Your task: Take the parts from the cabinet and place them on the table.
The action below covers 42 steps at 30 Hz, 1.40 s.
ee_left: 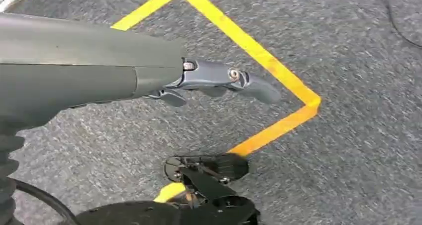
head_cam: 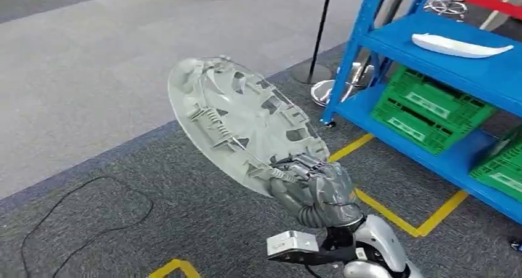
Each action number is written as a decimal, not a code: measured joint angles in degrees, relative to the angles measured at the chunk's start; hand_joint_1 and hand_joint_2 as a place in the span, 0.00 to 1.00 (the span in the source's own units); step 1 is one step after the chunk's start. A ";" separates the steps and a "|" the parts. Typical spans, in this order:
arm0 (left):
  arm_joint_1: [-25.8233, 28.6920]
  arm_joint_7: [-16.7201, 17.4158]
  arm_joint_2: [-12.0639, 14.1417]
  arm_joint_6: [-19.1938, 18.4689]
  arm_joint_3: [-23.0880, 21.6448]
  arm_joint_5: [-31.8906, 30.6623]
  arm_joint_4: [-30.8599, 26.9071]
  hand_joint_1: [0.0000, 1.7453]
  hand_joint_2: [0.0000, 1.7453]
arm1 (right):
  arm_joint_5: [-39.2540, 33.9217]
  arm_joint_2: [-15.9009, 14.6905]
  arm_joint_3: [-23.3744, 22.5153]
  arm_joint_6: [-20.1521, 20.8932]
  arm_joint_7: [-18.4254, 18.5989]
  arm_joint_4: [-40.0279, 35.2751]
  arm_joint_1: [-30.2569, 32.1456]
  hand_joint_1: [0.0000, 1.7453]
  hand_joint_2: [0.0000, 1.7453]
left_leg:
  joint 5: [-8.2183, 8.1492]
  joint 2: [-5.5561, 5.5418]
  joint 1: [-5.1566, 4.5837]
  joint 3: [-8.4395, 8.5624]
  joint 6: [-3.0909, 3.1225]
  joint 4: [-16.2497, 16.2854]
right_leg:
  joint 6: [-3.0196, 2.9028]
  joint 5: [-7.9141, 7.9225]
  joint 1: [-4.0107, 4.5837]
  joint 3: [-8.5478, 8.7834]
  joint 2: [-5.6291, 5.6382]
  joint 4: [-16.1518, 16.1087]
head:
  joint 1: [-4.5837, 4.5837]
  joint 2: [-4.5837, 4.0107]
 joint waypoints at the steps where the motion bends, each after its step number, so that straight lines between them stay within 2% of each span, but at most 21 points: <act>1: -0.03 -0.07 0.00 -0.02 0.00 0.00 0.00 0.00 1.00 | 0.02 0.00 0.00 0.00 0.00 0.11 -0.02 1.00 1.00 | 0.04 -0.81 -0.07 -0.07 0.07 0.03 | 0.15 -1.43 0.06 -1.98 0.25 3.99 | -0.02 0.00; 3: 0.04 -0.07 -0.02 -0.20 0.13 -0.11 -0.02 0.00 1.00 | 0.02 0.00 0.04 0.02 0.04 0.37 -0.02 1.00 1.00 | 0.07 -2.39 -0.06 -0.05 0.03 0.17 | 0.23 0.18 0.01 -2.21 0.25 4.32 | -0.02 0.00; 5: 0.00 -0.07 -0.07 -0.59 0.20 -0.26 -0.02 0.00 1.00 | 0.00 0.02 0.11 0.26 0.24 0.39 -0.11 1.00 1.00 | 0.03 -4.21 0.05 -0.03 -0.14 0.68 | 0.21 5.37 -0.21 2.13 0.84 -4.49 | -0.02 0.00; 6: -0.02 -0.07 -0.09 -0.70 0.22 -0.26 -0.02 0.00 1.00 | 0.00 0.02 0.20 0.35 0.28 0.39 -0.25 1.00 1.00 | -0.20 -4.98 0.14 -0.18 -0.48 1.19 | 0.25 7.31 -0.44 4.69 2.69 -9.75 | 0.00 0.00; 7: -0.06 -0.07 -0.09 -0.74 0.22 -0.26 -0.04 0.00 1.00 | 0.00 0.02 0.31 0.42 0.33 0.39 -0.47 1.00 1.00 | -0.38 -5.56 -0.10 -0.76 -0.84 1.70 | 0.33 5.79 -0.63 5.33 5.36 -10.93 | -0.07 0.00; 11: 0.09 -0.13 -0.02 -0.79 0.55 -0.35 -0.31 0.00 1.00 | 0.24 0.15 0.44 0.90 0.48 0.35 -0.84 1.00 1.00 | 0.25 -8.01 0.57 -1.94 -2.12 2.04 | -0.49 6.37 -0.27 5.70 3.19 -11.30 | -0.11 0.00; 14: -0.01 -0.20 -0.04 -0.59 0.72 -0.33 -0.57 0.00 1.00 | 0.33 0.31 0.46 0.87 0.44 0.35 -0.86 1.00 1.00 | -3.79 -1.16 0.48 -4.69 -3.21 8.25 | -1.24 6.51 -0.33 6.09 0.64 -11.74 | -0.66 0.00; 17: 0.06 -0.22 -0.06 -0.61 0.72 -0.22 -0.57 0.00 1.00 | 0.39 0.33 0.46 0.83 0.41 0.37 -0.79 1.00 1.00 | -7.95 -0.23 1.29 -10.11 -3.89 19.56 | -1.45 6.28 -0.19 6.05 -1.97 -11.74 | -0.68 0.00; 19: 0.18 -0.20 -0.05 -0.61 0.77 0.15 -0.57 0.00 1.00 | 0.42 0.33 0.46 0.87 0.44 0.37 -0.78 1.00 1.00 | -4.91 0.02 1.65 -8.47 -4.13 16.18 | -1.33 6.09 -0.19 6.20 -3.47 -11.73 | -0.70 0.00; 20: 0.21 -0.20 -0.04 -0.59 0.77 0.19 -0.57 0.00 1.00 | 0.44 0.35 0.46 0.87 0.44 0.37 -0.78 1.00 1.00 | -2.14 0.59 1.73 -5.80 -4.07 10.89 | -1.16 5.96 -0.20 6.39 -4.20 -11.73 | -0.66 0.00; 21: 0.22 -0.20 -0.07 -0.59 0.77 0.24 -0.59 0.00 1.00 | 0.44 0.35 0.46 0.87 0.44 0.37 -0.80 1.00 1.00 | 0.10 2.30 1.69 -3.13 -3.91 5.79 | -0.99 5.78 -0.19 6.65 -4.72 -11.73 | -0.70 0.00; 22: 0.18 -0.20 -0.07 -0.59 0.74 0.39 -0.61 0.00 1.00 | 0.42 0.37 0.46 0.83 0.39 0.37 -0.78 1.00 1.00 | -0.57 5.02 1.13 -1.73 -3.94 3.26 | -0.73 5.62 -0.08 6.76 -5.17 -11.74 | -0.63 0.00; 26: 0.44 0.00 -0.02 -0.53 0.70 1.29 -0.79 0.00 1.00 | 0.59 0.46 0.48 0.96 0.35 0.37 -0.90 1.00 1.00 | -0.75 3.07 0.29 -2.22 -2.12 2.56 | 0.60 5.17 0.15 7.21 -7.59 -11.89 | -0.59 0.00; 27: 0.51 0.18 -0.04 -0.50 0.68 1.48 -1.01 0.00 1.00 | 0.63 0.48 0.48 0.96 0.42 0.35 -0.91 1.00 1.00 | -0.40 2.24 0.74 -1.65 -1.41 1.97 | 1.25 4.63 -0.31 7.22 -7.07 -11.77 | -0.66 0.00; 29: 0.54 0.39 -0.18 -0.35 0.50 2.07 -1.18 0.00 1.00 | 0.81 0.48 0.52 0.98 0.39 0.35 -0.83 1.00 1.00 | -0.34 1.13 0.74 -1.55 -0.67 1.80 | 0.99 1.58 -0.35 4.93 -1.94 -6.60 | -0.37 0.00; 32: 0.58 0.77 -0.18 -0.26 -0.35 2.84 -1.20 0.00 1.00 | 1.09 0.46 0.52 0.98 0.42 0.39 -0.63 1.00 1.00 | -0.35 -1.32 0.46 -1.55 -0.28 1.81 | 0.87 -2.61 -0.11 -2.09 0.12 6.02 | -0.17 0.00; 33: 0.58 0.92 -0.18 -0.04 -0.48 3.19 -1.20 0.00 1.00 | 1.09 0.46 0.52 0.98 0.44 0.44 -0.58 1.00 1.00 | -0.35 -2.24 0.38 -1.45 -0.28 1.82 | 0.75 -1.50 -0.07 -2.74 0.14 6.11 | -0.20 0.00; 35: 0.65 1.33 -0.18 0.22 -0.66 3.95 -1.20 0.00 1.00 | 1.11 0.46 0.55 0.96 0.42 0.44 -0.55 1.00 1.00 | -0.38 -4.17 0.36 -1.16 -0.32 1.88 | 0.43 3.88 -0.04 -0.12 0.54 -1.09 | -0.17 0.00; 36: 0.67 1.42 -0.18 0.22 -0.88 4.31 -1.27 0.00 1.00 | 1.14 0.48 0.55 0.96 0.42 0.44 -0.58 1.00 1.00 | -0.46 -5.05 0.39 -1.02 -0.45 1.97 | 0.24 6.68 -0.10 2.12 1.69 -6.27 | -0.17 0.00; 38: 0.72 1.77 -0.15 0.17 -1.51 5.07 -1.38 0.00 1.00 | 1.22 0.50 0.57 0.96 0.39 0.46 -0.62 1.00 1.00 | -0.73 -6.40 0.18 -1.70 -0.95 2.84 | 0.24 6.86 -0.72 4.45 6.00 -11.29 | -0.31 0.00; 42: 1.39 1.90 0.04 0.15 -1.95 5.66 -1.75 0.00 1.00 | 1.20 0.68 0.59 1.01 0.48 0.46 -0.97 1.00 1.00 | -0.36 -8.87 0.88 -2.35 -2.31 2.50 | -0.41 7.12 -0.53 4.89 3.34 -11.52 | -0.26 0.00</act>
